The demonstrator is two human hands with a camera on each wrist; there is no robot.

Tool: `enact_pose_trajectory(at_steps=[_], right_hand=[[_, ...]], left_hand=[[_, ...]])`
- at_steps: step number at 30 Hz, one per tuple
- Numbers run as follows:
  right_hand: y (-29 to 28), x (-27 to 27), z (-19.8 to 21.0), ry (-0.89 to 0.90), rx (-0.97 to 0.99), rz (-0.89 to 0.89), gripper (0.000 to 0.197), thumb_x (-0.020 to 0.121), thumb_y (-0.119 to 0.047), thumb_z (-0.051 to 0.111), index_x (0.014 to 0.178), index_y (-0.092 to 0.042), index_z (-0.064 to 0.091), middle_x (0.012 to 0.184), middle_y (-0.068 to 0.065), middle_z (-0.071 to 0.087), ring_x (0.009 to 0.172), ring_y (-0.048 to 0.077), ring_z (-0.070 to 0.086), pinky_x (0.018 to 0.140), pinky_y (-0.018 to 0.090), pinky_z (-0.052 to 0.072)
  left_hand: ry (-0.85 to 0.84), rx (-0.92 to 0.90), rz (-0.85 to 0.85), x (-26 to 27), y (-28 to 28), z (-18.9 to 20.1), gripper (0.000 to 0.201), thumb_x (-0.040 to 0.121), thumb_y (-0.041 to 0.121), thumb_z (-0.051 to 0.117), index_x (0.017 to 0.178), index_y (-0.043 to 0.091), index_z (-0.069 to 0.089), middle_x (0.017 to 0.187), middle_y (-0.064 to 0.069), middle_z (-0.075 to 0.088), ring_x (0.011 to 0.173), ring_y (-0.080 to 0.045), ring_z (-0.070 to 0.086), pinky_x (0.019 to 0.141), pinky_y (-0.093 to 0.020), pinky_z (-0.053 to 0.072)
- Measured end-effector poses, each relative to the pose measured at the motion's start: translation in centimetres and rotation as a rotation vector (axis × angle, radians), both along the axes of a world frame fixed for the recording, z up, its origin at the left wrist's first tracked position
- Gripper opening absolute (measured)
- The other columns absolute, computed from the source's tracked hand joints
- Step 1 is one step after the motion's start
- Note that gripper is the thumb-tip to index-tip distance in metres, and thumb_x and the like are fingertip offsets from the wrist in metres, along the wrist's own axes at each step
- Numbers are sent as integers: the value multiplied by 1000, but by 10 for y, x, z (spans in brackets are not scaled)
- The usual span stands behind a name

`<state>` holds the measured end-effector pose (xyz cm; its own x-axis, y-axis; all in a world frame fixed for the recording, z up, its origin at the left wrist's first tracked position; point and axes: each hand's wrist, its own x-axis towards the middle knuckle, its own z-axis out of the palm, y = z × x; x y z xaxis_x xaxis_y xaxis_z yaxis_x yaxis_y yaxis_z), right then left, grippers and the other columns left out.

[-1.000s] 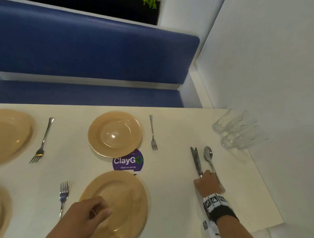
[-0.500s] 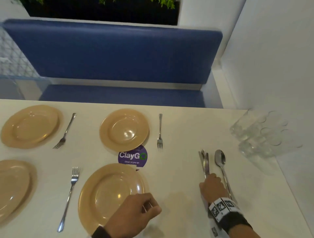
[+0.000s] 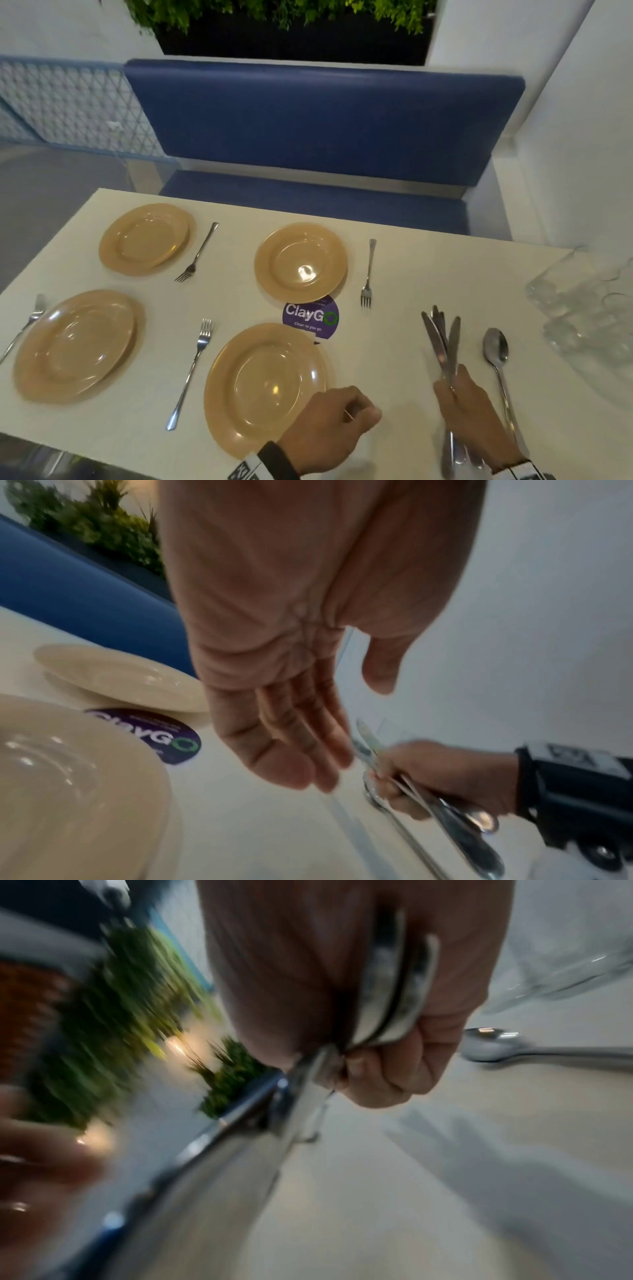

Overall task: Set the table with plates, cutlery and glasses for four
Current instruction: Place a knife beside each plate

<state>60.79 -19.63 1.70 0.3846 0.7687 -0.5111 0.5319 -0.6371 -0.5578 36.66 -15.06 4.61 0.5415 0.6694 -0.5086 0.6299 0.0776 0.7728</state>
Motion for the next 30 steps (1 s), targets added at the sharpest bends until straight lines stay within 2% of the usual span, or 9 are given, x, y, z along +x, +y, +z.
enact_pose_trajectory(at_steps=[4, 7, 11, 15, 17, 20, 24, 26, 30], right_hand=[[13, -57, 47, 236, 175, 188, 10, 100, -24, 46, 105, -24, 55, 87, -3, 69, 77, 7, 64, 72, 25, 49], [20, -95, 54, 341, 192, 290, 16, 100, -28, 43, 112, -34, 52, 96, -11, 68, 87, -1, 65, 74, 16, 51], [24, -120, 57, 451, 145, 367, 21, 97, -32, 51, 117, -38, 53, 106, -17, 65, 95, -4, 62, 77, 13, 50], [25, -125, 66, 577, 132, 270, 13, 95, -14, 57, 99, -19, 69, 76, 1, 66, 55, 15, 63, 54, 32, 55], [26, -123, 68, 565, 170, 188, 13, 92, -11, 62, 84, -16, 71, 72, 9, 67, 56, 19, 63, 58, 40, 56], [26, -116, 72, 616, 244, 39, 16, 91, -14, 66, 86, -26, 75, 74, 3, 67, 68, 20, 65, 59, 28, 55], [26, -112, 77, 731, 208, -24, 20, 97, -10, 57, 100, -21, 73, 72, 1, 62, 68, 19, 64, 73, 36, 59], [21, -120, 76, 743, 201, -20, 23, 100, -11, 52, 101, -22, 72, 69, 5, 55, 62, 19, 56, 64, 34, 55], [-6, -149, 61, 642, 94, 130, 23, 102, -17, 49, 107, -26, 70, 62, -4, 51, 52, 13, 48, 52, 25, 41]], left_hand=[[-259, -516, 347, 23, 3, 14, 53, 88, 67, 55, 125, 30, 60, 121, 9, 66, 111, -12, 64, 85, -33, 57], [-503, -746, 556, 25, 4, 23, 45, 95, 54, 57, 123, 19, 62, 112, -5, 71, 105, -22, 68, 75, -38, 58], [-558, -714, 780, 2, 7, 18, 31, 97, 32, 60, 117, 9, 63, 95, -10, 69, 90, -22, 69, 75, -34, 56], [-699, -819, 768, -23, 6, 15, 26, 103, 30, 50, 114, 8, 57, 88, -21, 63, 65, -32, 59, 60, -43, 54], [-704, -765, 785, -32, 7, 10, 29, 103, 31, 49, 114, 5, 55, 92, -25, 61, 63, -31, 59, 56, -40, 53], [-711, -698, 875, -42, 8, 6, 27, 103, 30, 48, 112, 5, 53, 81, -16, 61, 56, -23, 56, 48, -31, 47], [-623, -554, 893, -55, 10, 6, 31, 85, 34, 67, 99, 9, 57, 66, -3, 48, 46, -12, 37, 39, -23, 35], [-617, -492, 892, -58, 13, 8, 29, 82, 34, 74, 93, 13, 57, 65, -2, 41, 45, -10, 30, 37, -21, 30], [-604, -458, 905, -67, 21, 9, 24, 86, 26, 75, 100, 10, 63, 69, -3, 52, 42, -8, 30, 36, -20, 29]])
